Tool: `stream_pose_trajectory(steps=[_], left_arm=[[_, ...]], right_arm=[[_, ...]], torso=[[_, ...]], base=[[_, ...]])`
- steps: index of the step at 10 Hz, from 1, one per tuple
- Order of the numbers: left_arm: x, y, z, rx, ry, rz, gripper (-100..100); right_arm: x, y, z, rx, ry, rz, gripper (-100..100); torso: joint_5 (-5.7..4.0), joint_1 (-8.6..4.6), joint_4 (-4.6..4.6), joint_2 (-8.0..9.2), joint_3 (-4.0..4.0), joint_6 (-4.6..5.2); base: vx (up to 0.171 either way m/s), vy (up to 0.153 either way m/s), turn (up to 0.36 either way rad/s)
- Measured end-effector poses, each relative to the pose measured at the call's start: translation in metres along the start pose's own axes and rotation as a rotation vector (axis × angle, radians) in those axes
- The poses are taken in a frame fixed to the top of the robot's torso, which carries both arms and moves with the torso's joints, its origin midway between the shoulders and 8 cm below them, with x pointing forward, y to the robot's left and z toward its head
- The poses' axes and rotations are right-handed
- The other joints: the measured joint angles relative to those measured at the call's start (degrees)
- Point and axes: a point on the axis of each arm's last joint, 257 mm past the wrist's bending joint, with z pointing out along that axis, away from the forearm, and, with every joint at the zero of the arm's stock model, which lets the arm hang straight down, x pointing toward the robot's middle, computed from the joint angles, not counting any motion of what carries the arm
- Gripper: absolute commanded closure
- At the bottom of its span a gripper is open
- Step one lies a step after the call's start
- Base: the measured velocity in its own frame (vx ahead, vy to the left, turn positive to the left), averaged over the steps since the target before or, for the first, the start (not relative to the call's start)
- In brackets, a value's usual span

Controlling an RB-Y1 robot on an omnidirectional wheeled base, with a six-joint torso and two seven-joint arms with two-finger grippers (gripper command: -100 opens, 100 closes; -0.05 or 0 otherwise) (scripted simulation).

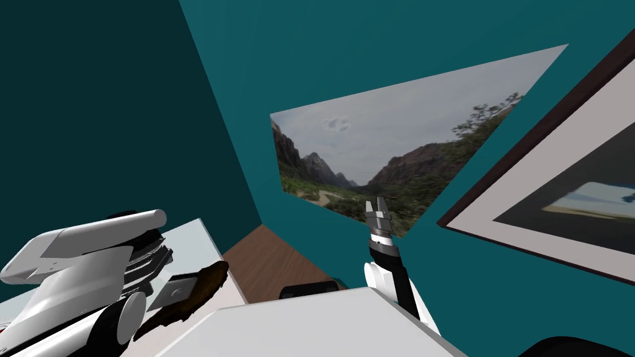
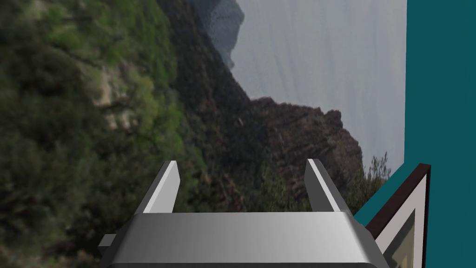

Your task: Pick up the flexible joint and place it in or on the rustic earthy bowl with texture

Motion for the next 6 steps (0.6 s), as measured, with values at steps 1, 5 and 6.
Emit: stream_pose_trajectory(steps=[1, 5, 6], left_arm=[[-0.0003, -0.0002, -0.0009, -0.001, 0.000, 0.001, 0], [-0.0002, -0.0002, -0.0008, -0.001, 0.000, 0.001, 0], [-0.0002, -0.0002, -0.0008, -0.001, 0.000, 0.001, 0]], right_arm=[[0.0002, -0.0002, -0.0001, 0.000, 0.000, 0.000, 0], [0.0002, -0.0001, -0.0001, 0.000, 0.000, 0.000, 0], [0.0002, -0.0001, -0.0001, 0.000, 0.000, 0.000, 0]], torso=[[0.00, -0.03, 0.00, -0.02, -0.01, 0.02], [0.01, 0.01, -0.01, -0.05, -0.03, 0.02], [0.01, 0.01, -0.01, -0.05, -0.03, 0.02]], base=[[0.000, 0.000, 0.000], [0.000, 0.000, 0.000], [0.000, 0.000, 0.000]])
